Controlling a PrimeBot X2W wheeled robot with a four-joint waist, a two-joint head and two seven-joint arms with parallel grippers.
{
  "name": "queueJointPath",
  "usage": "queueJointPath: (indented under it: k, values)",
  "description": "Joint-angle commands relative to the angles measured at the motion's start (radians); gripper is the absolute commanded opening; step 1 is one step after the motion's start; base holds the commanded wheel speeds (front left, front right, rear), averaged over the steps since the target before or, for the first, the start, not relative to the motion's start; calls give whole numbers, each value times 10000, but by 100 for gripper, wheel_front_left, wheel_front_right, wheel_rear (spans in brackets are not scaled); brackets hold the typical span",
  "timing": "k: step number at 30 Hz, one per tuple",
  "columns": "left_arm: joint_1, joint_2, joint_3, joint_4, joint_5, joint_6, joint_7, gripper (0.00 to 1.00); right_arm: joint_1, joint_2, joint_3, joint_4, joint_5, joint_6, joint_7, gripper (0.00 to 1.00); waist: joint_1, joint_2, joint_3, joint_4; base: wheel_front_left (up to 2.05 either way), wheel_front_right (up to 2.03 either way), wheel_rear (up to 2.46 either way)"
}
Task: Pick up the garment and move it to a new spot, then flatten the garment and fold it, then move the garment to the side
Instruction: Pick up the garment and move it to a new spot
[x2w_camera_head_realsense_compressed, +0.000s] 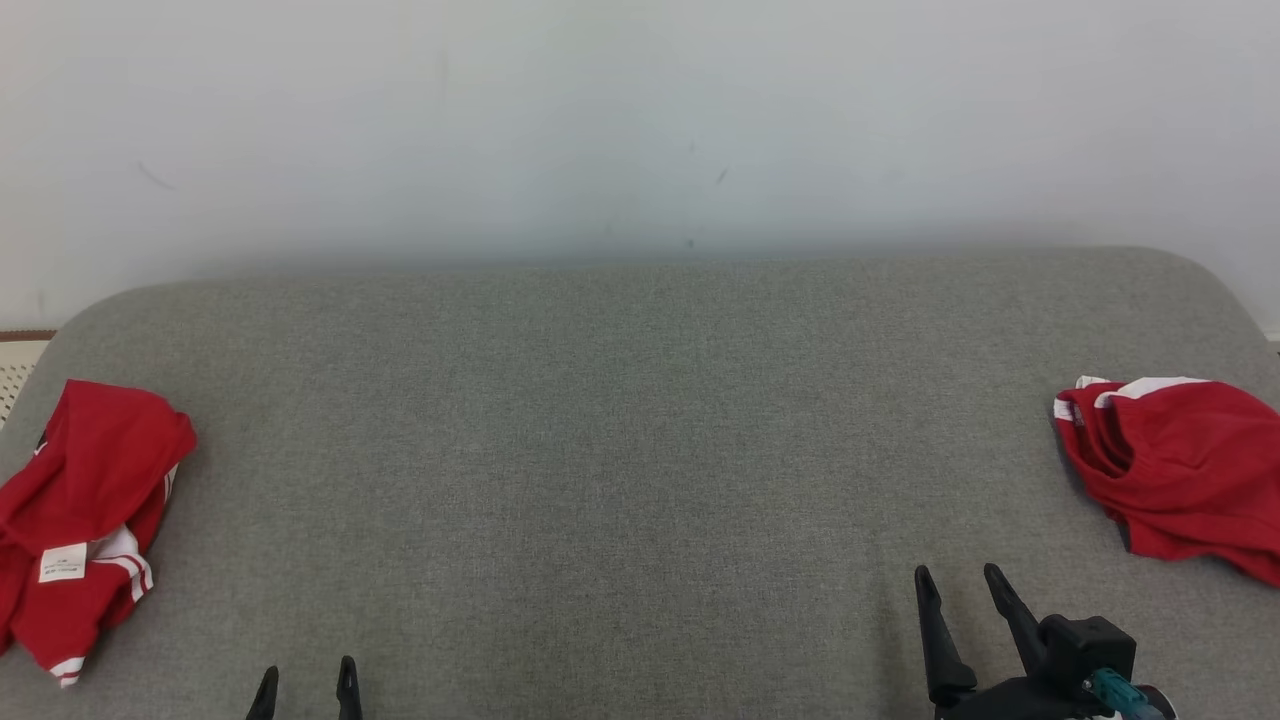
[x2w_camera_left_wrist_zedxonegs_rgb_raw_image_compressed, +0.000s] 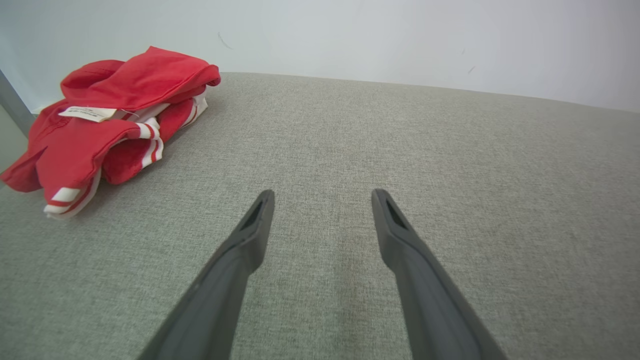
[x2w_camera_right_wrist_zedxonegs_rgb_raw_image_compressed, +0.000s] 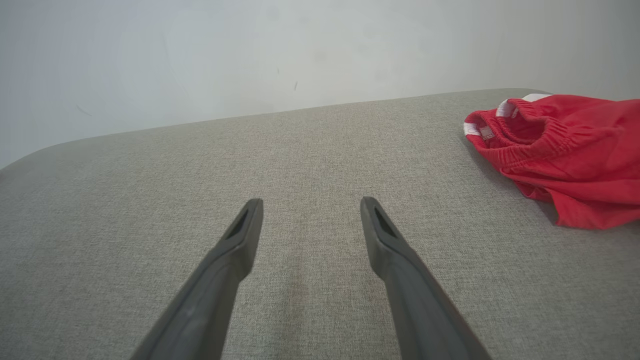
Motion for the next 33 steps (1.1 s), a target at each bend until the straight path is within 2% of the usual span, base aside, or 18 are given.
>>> queueJointPath:
  k: [1,21,33]
  values:
    - [87,7,5,37,-46,-23,-13,100,-33,-30,-8,11,17,-9,-2,100,0,0,2,-6,0,0,0]
    - [-21,5,-86,72,-124,8,-13,100,-25,-80,17,-32,88,-11,-2,100,0,0,66,140,0,0,0]
    - [36,7,23,175,-110,-9,-13,100,-3,-183,187,-13,134,-9,-4,100,0,0,131,1034,0,0,0]
